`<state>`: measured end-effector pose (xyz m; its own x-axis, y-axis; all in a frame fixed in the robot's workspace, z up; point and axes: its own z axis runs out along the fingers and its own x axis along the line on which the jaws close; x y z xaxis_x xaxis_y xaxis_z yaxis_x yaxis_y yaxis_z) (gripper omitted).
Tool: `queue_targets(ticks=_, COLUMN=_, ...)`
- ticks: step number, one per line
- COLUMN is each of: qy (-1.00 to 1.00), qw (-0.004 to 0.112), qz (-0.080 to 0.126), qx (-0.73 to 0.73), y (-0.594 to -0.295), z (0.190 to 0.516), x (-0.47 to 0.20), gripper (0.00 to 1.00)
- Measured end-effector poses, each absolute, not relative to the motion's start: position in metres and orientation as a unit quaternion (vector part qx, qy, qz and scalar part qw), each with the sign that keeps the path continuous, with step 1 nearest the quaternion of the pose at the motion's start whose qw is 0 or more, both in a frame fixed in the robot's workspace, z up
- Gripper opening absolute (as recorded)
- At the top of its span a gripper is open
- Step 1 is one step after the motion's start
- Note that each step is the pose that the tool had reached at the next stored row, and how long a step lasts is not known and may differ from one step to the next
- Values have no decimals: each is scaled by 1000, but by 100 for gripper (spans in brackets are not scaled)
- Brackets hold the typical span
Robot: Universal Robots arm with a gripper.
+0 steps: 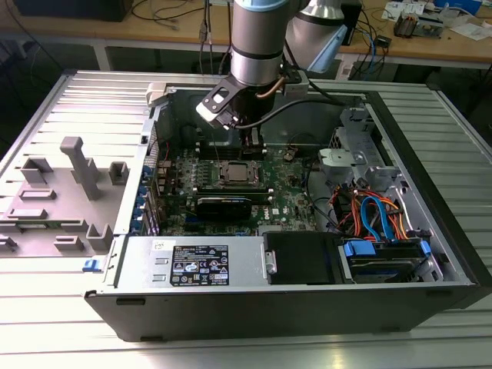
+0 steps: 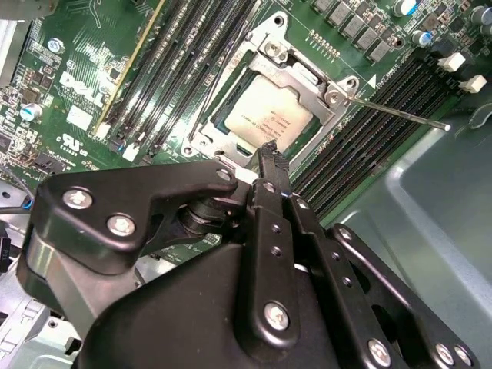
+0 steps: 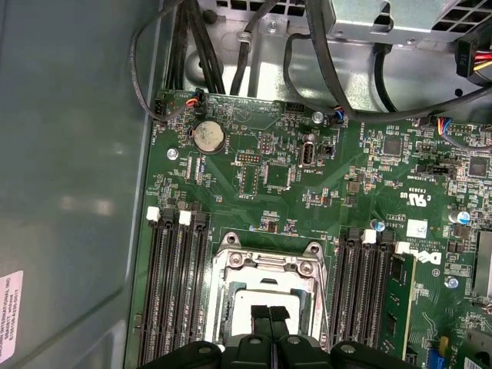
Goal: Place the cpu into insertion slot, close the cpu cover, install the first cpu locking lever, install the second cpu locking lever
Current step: 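Close the cpu cover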
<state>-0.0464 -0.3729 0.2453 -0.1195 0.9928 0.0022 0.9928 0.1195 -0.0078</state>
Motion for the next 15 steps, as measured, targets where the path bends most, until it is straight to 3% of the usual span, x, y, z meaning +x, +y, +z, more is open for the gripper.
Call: queue_targets(ticks=15, qy=-748, qw=3, qz=2, qx=-664, y=-373, z=241, x=-66, gripper=11)
